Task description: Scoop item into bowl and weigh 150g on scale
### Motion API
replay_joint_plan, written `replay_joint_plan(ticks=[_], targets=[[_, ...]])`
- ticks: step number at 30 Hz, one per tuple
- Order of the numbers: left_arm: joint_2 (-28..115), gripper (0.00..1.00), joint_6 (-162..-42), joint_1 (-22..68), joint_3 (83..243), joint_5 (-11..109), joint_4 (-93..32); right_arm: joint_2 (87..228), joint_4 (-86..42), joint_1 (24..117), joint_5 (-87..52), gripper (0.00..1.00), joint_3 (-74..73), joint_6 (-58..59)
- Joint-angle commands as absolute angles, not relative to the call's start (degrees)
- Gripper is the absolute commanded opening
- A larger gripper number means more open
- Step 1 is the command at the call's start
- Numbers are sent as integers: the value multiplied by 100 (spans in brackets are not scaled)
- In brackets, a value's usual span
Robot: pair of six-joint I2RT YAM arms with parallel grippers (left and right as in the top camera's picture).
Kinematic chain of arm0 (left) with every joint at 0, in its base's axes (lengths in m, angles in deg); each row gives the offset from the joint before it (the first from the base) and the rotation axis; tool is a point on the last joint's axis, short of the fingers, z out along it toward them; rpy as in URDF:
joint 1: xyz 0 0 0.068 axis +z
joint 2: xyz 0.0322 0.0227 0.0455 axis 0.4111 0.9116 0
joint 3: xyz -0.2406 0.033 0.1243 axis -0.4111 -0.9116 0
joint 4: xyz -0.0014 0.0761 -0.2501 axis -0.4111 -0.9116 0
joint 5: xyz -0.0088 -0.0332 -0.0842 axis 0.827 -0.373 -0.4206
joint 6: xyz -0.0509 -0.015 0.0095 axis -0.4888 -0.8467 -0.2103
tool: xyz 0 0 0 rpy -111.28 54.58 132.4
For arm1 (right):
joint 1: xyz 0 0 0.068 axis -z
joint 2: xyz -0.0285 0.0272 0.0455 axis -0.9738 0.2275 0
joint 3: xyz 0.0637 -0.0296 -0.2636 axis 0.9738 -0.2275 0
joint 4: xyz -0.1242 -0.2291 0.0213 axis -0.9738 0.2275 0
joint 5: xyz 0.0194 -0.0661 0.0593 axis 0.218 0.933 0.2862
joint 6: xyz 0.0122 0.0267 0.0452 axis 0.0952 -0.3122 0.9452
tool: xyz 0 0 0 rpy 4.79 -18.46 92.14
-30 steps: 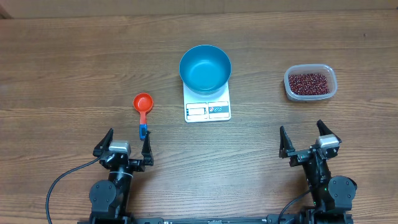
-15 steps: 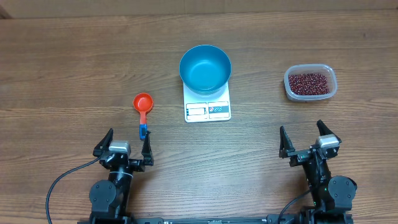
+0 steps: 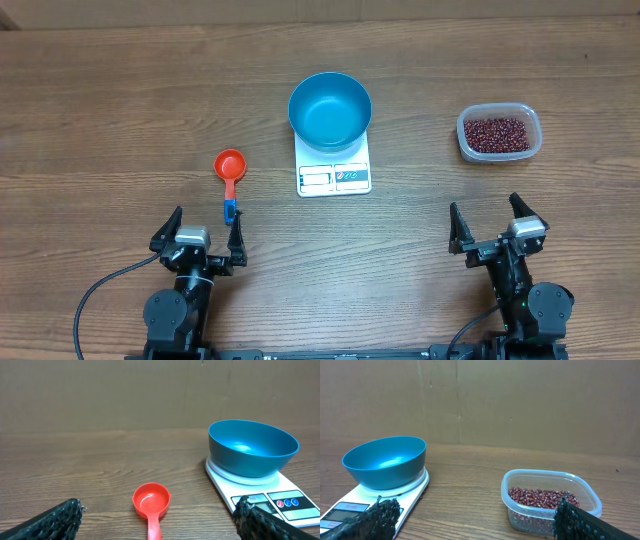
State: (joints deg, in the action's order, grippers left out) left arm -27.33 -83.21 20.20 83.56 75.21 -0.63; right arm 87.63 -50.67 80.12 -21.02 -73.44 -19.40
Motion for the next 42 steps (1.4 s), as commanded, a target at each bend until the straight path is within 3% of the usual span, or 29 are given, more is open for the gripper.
replay_joint_plan(ticks=[1,34,42], targets=[[-2783,99,-8212,2051,8336,7571,-77,8708,-5100,7981,-2060,100,-7405,-1923],[-2781,99,-8321,2051,8351,7552,-94,8708,-5100,7981,-2060,100,-7405,-1923],[-2781,100,-8155,2051,8801,7556,-778,8708,-5098,7981,-2060,100,-7405,-1923]])
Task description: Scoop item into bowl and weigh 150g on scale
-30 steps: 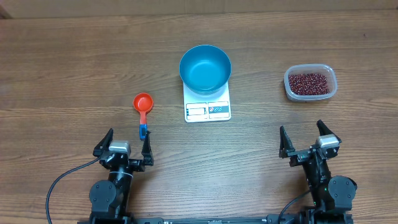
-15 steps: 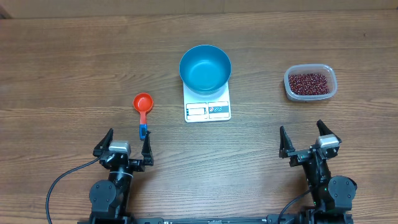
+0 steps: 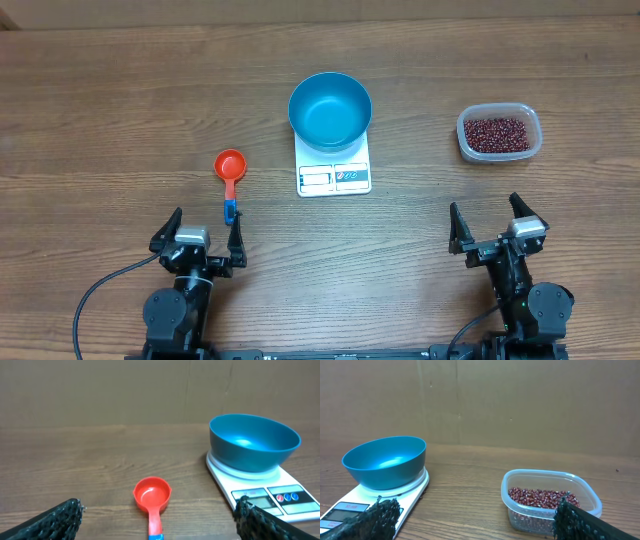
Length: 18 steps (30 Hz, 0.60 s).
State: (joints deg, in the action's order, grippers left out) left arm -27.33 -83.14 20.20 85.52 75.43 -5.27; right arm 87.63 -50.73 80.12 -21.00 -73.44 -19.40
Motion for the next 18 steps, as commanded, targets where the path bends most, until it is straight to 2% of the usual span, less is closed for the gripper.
replay_joint_plan(ticks=[1,18], targets=[[-2781,100,-8146,2051,8893,7556,-896,8708,-5098,7981,-2060,100,-7405,-1923],[-2772,100,-8174,2051,10165,7593,-2302,8708,-5100,7981,-2060,100,-7405,-1923]])
